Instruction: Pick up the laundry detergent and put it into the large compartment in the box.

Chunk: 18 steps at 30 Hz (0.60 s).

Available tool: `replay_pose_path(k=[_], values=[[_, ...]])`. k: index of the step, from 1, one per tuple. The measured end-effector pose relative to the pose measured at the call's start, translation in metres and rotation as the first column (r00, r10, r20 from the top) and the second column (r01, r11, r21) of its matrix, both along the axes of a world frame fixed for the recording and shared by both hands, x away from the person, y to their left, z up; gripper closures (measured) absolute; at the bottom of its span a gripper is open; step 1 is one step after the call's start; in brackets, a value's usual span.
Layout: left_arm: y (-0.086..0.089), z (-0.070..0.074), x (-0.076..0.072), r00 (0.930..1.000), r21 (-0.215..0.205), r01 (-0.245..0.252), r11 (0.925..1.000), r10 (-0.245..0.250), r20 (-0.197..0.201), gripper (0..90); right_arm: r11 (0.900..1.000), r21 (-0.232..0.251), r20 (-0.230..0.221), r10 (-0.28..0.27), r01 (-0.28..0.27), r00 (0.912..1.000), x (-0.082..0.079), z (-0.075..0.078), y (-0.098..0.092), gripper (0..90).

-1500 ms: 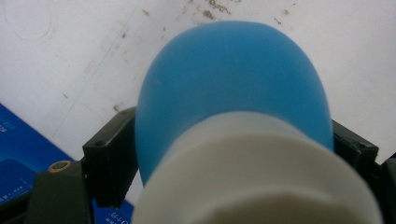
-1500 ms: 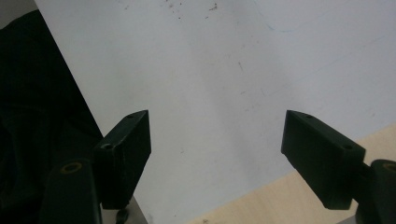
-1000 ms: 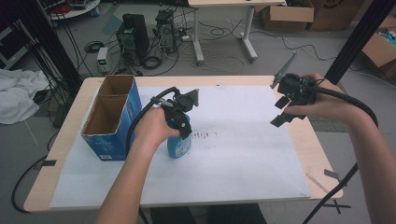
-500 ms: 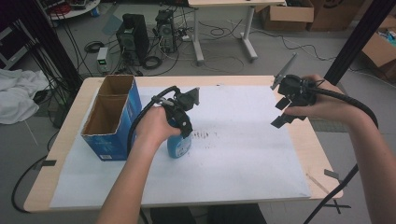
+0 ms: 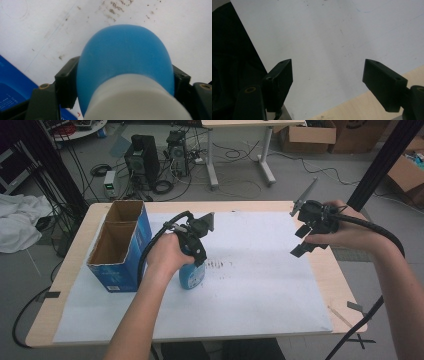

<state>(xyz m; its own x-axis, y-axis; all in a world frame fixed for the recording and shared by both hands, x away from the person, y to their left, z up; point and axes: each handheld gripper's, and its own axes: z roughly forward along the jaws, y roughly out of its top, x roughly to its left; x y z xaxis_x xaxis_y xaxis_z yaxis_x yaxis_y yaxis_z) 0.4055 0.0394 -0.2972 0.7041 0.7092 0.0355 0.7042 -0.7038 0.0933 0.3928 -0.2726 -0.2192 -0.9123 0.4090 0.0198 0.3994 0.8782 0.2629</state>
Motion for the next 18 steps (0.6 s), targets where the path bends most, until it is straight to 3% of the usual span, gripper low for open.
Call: replay_pose_path(k=[18], values=[[-0.0020,0.0004,0.0009,0.9999,0.021,-0.008,0.9997,0.008,-0.013,35.5,1.000,-0.001,-0.003,-0.002,0.002,1.0000,-0.0005,-0.0001,-0.0008,24.3]])
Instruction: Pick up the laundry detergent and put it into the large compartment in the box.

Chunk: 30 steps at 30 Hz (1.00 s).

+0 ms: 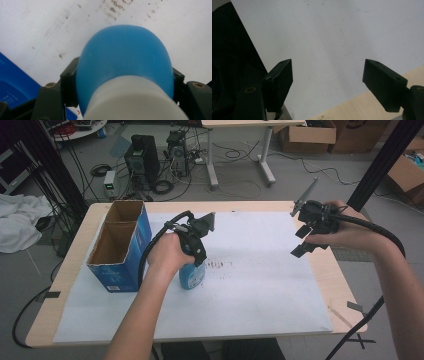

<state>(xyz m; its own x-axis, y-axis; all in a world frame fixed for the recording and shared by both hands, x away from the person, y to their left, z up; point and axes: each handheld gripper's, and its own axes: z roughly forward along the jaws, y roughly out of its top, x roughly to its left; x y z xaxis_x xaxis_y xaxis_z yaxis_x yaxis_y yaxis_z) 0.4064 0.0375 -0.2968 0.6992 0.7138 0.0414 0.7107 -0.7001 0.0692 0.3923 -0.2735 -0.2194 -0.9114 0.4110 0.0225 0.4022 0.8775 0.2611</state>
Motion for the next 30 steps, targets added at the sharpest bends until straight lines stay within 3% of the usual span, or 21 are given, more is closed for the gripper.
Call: replay_pose_path(k=[15,22,26,30], values=[[-0.002,0.001,0.000,0.9999,0.003,-0.014,0.9999,0.014,-0.007,38.3,1.000,-0.003,-0.004,-0.008,0.008,1.0000,0.000,-0.002,-0.003,24.4],[-0.006,0.003,-0.002,1.0000,0.025,0.009,0.9996,-0.009,0.002,38.7,1.000,-0.003,-0.002,-0.009,0.009,1.0000,-0.001,-0.001,-0.004,24.4],[-0.007,0.016,-0.002,0.9998,0.030,0.016,0.9994,-0.017,0.011,38.8,1.000,-0.002,0.001,-0.010,0.010,1.0000,-0.002,0.000,-0.005,24.4],[-0.005,0.040,-0.004,0.9999,0.014,0.011,0.9998,-0.011,0.008,38.8,1.000,0.005,0.004,-0.010,0.010,0.9999,-0.002,0.002,-0.007,24.6]])
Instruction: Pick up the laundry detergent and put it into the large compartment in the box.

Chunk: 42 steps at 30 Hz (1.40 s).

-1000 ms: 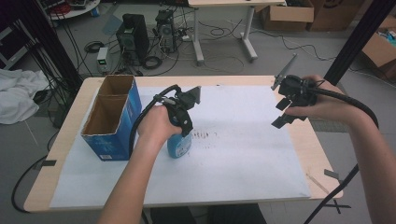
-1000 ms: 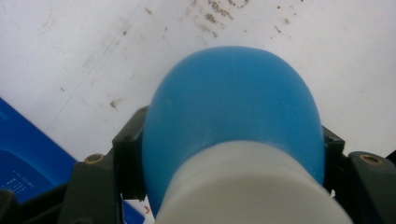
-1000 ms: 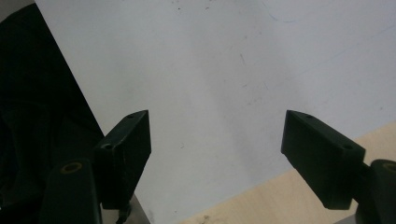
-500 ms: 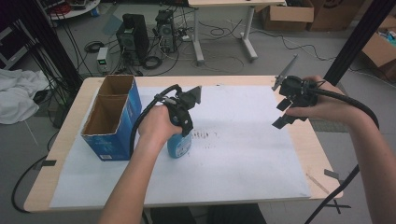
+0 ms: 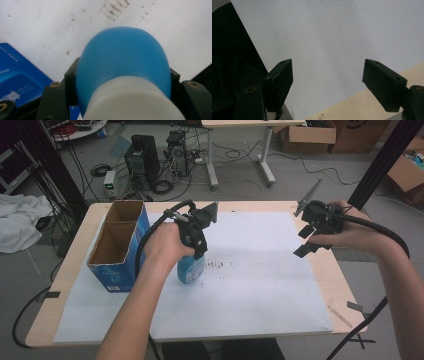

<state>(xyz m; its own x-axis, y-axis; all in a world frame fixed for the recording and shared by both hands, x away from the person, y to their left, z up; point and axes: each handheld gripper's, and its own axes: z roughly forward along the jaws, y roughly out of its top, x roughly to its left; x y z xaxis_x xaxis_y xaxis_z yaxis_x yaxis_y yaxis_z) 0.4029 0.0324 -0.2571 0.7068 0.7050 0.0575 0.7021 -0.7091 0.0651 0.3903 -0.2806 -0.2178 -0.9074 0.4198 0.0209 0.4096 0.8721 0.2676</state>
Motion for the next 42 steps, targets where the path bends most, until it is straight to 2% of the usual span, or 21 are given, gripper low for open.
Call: replay_pose_path(k=[6,10,15,17,18,19,20,21,24,25,26,29,32,35,37,40,41,42], values=[[0.006,0.043,-0.001,0.9996,-0.004,-0.025,0.9997,0.025,0.011,38.9,1.000,0.005,0.000,-0.005,0.005,1.0000,0.001,0.000,-0.001,24.7],[0.015,0.071,0.001,0.9969,-0.017,-0.075,0.9970,0.076,0.023,38.9,1.000,0.000,-0.007,-0.006,0.006,1.0000,0.000,-0.002,0.000,24.7],[0.031,0.102,0.003,0.9831,-0.031,-0.178,0.9835,0.179,0.037,39.0,1.000,-0.008,-0.006,-0.006,0.006,1.0000,0.002,-0.004,-0.001,24.6],[0.040,0.113,0.003,0.9755,-0.035,-0.215,0.9760,0.216,0.041,39.0,1.000,-0.013,-0.009,-0.008,0.008,0.9999,0.003,-0.004,-0.001,24.6],[0.044,0.118,0.003,0.9677,-0.046,-0.246,0.9682,0.248,0.044,39.0,1.000,-0.018,-0.006,-0.007,0.007,1.0000,0.003,-0.004,-0.001,24.6],[0.051,0.124,0.004,0.9558,-0.057,-0.288,0.9558,0.291,0.042,39.0,1.000,-0.022,-0.006,-0.009,0.009,0.9999,0.003,-0.004,-0.001,24.6],[0.056,0.128,0.004,0.9488,-0.063,-0.310,0.9488,0.313,0.045,39.0,1.000,-0.023,-0.006,-0.011,0.011,0.9999,0.003,-0.004,-0.002,24.6],[0.064,0.132,0.005,0.9357,-0.073,-0.346,0.9355,0.349,0.047,39.1,1.000,-0.023,-0.007,-0.013,0.013,0.9999,0.003,-0.003,-0.002,24.7],[0.080,0.140,0.006,0.9120,-0.083,-0.402,0.9119,0.407,0.053,39.1,1.000,-0.021,-0.004,-0.013,0.013,0.9999,0.003,-0.003,-0.002,24.6],[0.087,0.142,0.006,0.9007,-0.089,-0.426,0.9003,0.431,0.051,39.1,1.000,-0.021,-0.004,-0.013,0.013,0.9999,0.003,-0.003,-0.002,24.6],[0.093,0.144,0.006,0.8860,-0.092,-0.455,0.8855,0.461,0.051,39.1,1.000,-0.020,-0.004,-0.012,0.012,0.9999,0.004,-0.003,-0.002,24.6],[0.113,0.149,0.006,0.8555,-0.091,-0.509,0.8558,0.515,0.055,39.1,1.000,-0.025,-0.008,-0.014,0.014,0.9999,0.004,-0.005,-0.003,24.6],[0.133,0.152,0.006,0.8277,-0.074,-0.553,0.8296,0.558,0.062,39.1,0.999,-0.029,-0.008,-0.017,0.016,0.9998,0.005,-0.006,-0.004,24.6],[0.151,0.153,0.006,0.7944,-0.070,-0.598,0.7983,0.602,0.080,39.1,1.000,-0.026,-0.007,-0.018,0.017,0.9998,0.006,-0.006,-0.005,24.6],[0.164,0.152,0.006,0.7689,-0.070,-0.630,0.7733,0.634,0.083,39.1,0.999,-0.030,-0.010,-0.022,0.022,0.9997,0.006,-0.006,-0.006,24.6],[0.176,0.151,0.006,0.7467,-0.068,-0.656,0.7520,0.659,0.089,39.1,0.999,-0.025,-0.009,-0.020,0.020,0.9998,0.007,-0.006,-0.007,24.7],[0.179,0.151,0.006,0.7367,-0.073,-0.666,0.7424,0.670,0.092,39.1,1.000,-0.023,-0.011,-0.022,0.022,0.9997,0.008,-0.006,-0.007,24.7],[0.183,0.150,0.006,0.7324,-0.071,-0.671,0.7383,0.674,0.094,39.1,0.999,-0.028,-0.011,-0.024,0.024,0.9996,0.008,-0.006,-0.008,24.6]])
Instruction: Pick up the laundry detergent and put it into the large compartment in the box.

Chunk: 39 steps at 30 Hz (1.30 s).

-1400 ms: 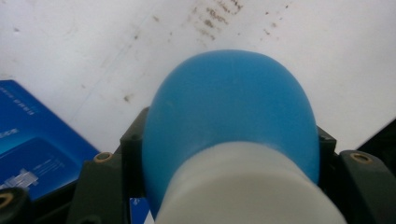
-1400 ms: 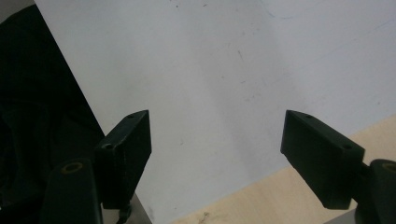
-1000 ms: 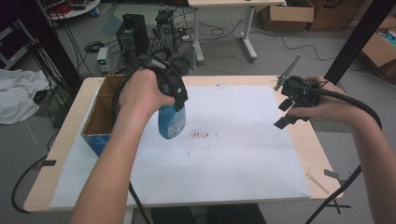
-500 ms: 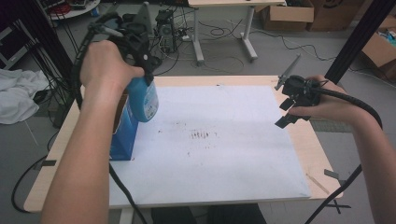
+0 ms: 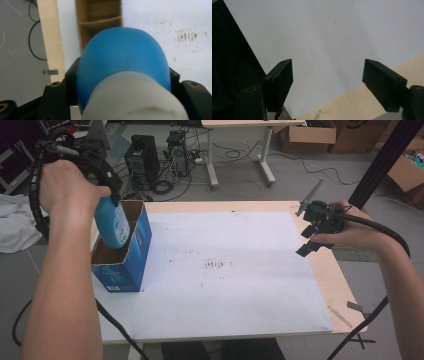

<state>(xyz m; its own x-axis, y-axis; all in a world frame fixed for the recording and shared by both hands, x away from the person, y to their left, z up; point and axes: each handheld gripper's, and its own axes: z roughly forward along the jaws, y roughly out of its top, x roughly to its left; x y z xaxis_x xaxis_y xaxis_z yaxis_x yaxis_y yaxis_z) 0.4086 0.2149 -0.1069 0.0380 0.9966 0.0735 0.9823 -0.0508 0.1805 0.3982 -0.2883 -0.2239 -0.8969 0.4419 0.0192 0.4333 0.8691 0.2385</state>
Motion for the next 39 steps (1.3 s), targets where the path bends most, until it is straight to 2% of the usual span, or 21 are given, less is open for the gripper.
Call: replay_pose_path(k=[7,14,22,32,39], values=[[0.012,-0.005,0.002,0.9997,-0.006,-0.026,0.9997,0.026,0.005,39.1,1.000,-0.004,-0.005,-0.007,0.007,1.0000,0.002,-0.002,-0.003,24.7],[0.014,-0.025,0.008,0.9996,-0.007,-0.025,0.9997,0.025,-0.017,39.1,1.000,-0.008,-0.007,-0.008,0.007,0.9999,0.003,-0.002,-0.001,24.6],[0.022,-0.059,0.014,0.9984,-0.006,-0.039,0.9992,0.038,-0.041,39.1,1.000,-0.016,-0.012,-0.013,0.013,0.9998,0.004,-0.006,-0.002,24.7],[0.032,-0.107,0.018,0.9952,-0.040,-0.044,0.9982,0.040,-0.090,39.1,0.999,-0.031,-0.017,-0.012,0.012,0.9998,0.004,-0.008,0.001,24.6],[0.034,-0.133,0.019,0.9934,-0.041,-0.049,0.9979,0.045,-0.106,39.1,0.999,-0.033,-0.018,-0.011,0.010,0.9998,0.004,-0.009,0.003,24.6]])
